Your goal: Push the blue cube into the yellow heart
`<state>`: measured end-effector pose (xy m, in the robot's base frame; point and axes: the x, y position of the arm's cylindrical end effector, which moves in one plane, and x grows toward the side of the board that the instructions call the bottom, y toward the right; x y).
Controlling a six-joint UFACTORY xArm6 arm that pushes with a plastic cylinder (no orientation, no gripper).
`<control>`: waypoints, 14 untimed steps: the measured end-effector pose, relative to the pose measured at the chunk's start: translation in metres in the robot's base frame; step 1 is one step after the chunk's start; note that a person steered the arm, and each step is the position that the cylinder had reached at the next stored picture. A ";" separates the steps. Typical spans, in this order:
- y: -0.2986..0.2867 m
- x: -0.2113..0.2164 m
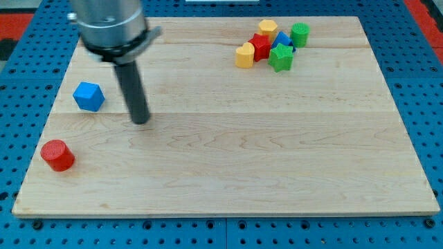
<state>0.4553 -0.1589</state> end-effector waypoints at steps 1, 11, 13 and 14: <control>-0.075 -0.001; 0.127 -0.176; 0.097 -0.138; 0.133 -0.137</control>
<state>0.3181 -0.0264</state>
